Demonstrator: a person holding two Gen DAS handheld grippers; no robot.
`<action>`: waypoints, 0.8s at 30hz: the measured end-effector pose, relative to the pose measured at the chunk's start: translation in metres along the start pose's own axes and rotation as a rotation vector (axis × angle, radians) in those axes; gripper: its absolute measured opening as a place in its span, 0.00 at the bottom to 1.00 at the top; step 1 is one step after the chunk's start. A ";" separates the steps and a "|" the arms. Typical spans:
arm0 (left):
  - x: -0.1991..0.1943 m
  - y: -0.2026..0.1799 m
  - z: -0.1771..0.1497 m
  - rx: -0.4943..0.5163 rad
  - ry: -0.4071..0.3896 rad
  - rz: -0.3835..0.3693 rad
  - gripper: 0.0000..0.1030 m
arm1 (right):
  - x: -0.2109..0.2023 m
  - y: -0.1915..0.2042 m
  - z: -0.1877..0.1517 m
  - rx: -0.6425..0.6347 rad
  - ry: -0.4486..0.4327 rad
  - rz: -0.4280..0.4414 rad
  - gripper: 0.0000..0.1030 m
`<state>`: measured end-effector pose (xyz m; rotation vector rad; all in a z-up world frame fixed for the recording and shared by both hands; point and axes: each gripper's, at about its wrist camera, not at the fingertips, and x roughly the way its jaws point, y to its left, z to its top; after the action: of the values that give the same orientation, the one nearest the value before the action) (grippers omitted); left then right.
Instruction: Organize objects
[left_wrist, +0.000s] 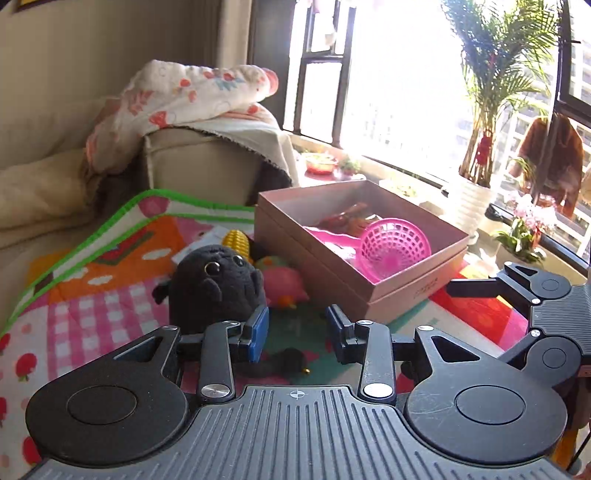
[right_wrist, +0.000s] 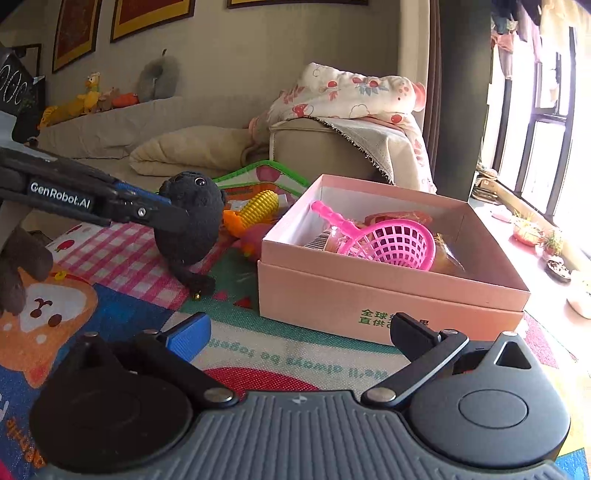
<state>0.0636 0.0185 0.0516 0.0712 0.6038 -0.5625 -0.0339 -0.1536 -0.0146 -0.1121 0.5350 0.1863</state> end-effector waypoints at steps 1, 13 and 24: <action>0.007 -0.003 -0.001 -0.009 -0.002 0.001 0.37 | -0.001 0.000 0.000 0.005 -0.002 -0.006 1.00; 0.047 0.014 0.002 -0.037 -0.014 0.188 0.30 | -0.009 -0.007 -0.008 0.053 0.025 0.031 1.00; 0.094 0.021 0.040 0.018 -0.097 0.266 0.32 | -0.011 -0.007 -0.009 0.056 0.026 0.023 1.00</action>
<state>0.1593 -0.0173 0.0306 0.1382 0.4855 -0.3111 -0.0456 -0.1632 -0.0162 -0.0539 0.5668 0.1920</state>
